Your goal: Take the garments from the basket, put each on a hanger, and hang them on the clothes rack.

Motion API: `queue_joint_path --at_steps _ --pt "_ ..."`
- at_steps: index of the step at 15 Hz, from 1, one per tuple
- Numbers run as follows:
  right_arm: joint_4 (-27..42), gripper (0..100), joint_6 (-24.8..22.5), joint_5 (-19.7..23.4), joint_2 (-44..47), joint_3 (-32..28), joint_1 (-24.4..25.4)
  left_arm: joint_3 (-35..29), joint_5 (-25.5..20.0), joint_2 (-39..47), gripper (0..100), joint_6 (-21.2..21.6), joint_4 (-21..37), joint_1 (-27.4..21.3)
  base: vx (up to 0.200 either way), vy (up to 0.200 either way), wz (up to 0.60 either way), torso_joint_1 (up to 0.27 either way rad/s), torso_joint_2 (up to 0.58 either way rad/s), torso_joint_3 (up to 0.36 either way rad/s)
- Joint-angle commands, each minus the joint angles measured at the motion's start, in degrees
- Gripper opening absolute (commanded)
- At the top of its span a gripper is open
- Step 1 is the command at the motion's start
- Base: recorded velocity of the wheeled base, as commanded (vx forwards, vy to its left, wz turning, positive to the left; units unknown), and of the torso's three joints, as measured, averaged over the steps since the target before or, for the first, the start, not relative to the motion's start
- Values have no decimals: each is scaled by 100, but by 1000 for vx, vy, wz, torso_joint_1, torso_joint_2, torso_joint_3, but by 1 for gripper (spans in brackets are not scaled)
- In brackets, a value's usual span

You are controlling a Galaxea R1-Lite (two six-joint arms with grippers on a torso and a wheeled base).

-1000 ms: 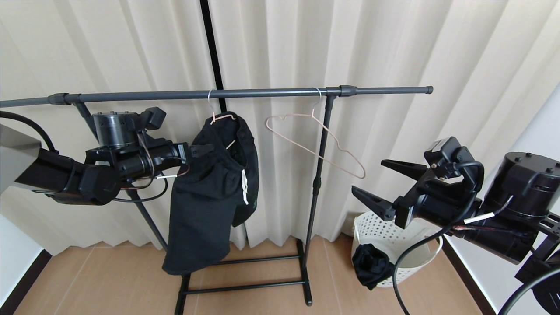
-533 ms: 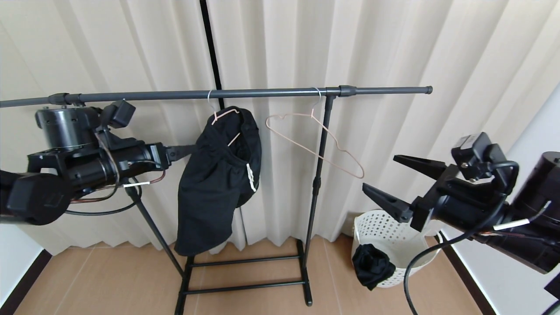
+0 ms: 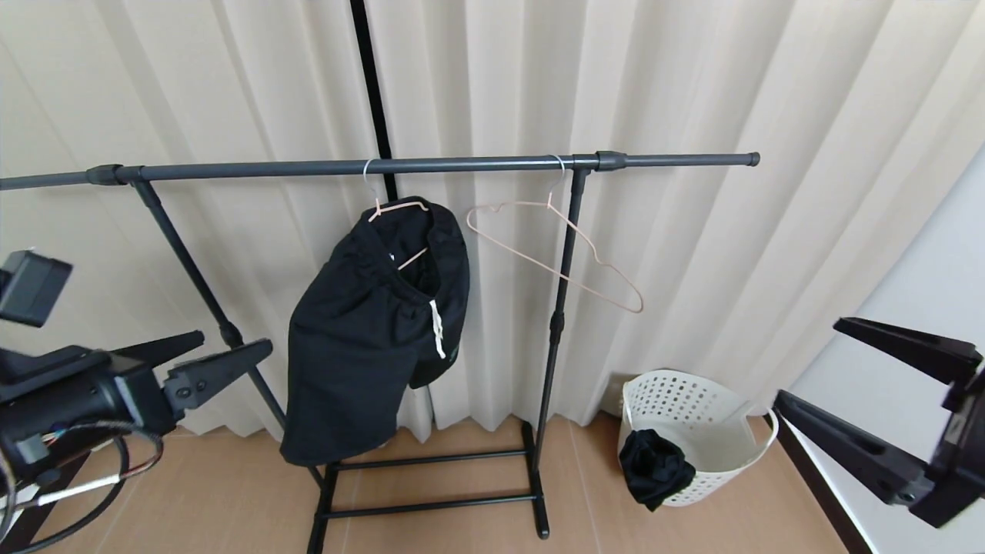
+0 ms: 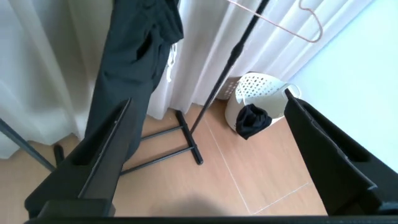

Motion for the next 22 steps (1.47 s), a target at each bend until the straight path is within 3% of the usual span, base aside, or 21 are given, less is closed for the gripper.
queue_joint_path --at_steps 1,5,9,11,13,19,22 --pt "1581 100 -1 -311 -1942 89 7 1020 -5 -1728 100 42 60 43 0 0 0 0 0 0" --pt "2961 100 -1 -372 -3586 801 -81 1828 4 -3003 100 51 720 52 0 0 0 0 0 0" --pt "3145 100 131 -741 -4315 1592 -494 2101 13 -4189 100 42 1976 43 0 0 0 0 0 0" --pt "3145 100 192 -988 -4438 1688 -538 2189 22 -4567 100 51 2460 52 0 0 0 0 0 0" --pt "3154 100 421 -1216 -4482 1688 -538 2215 48 -4805 100 42 2662 52 0 0 0 0 0 0" --pt "3312 100 447 -1084 -4464 1688 -398 2215 347 -4805 100 42 3154 166 0 0 0 0 0 0" --pt "3321 100 482 -1524 -4658 1688 -547 2215 830 -4743 100 236 3145 184 0 0 0 0 0 0"
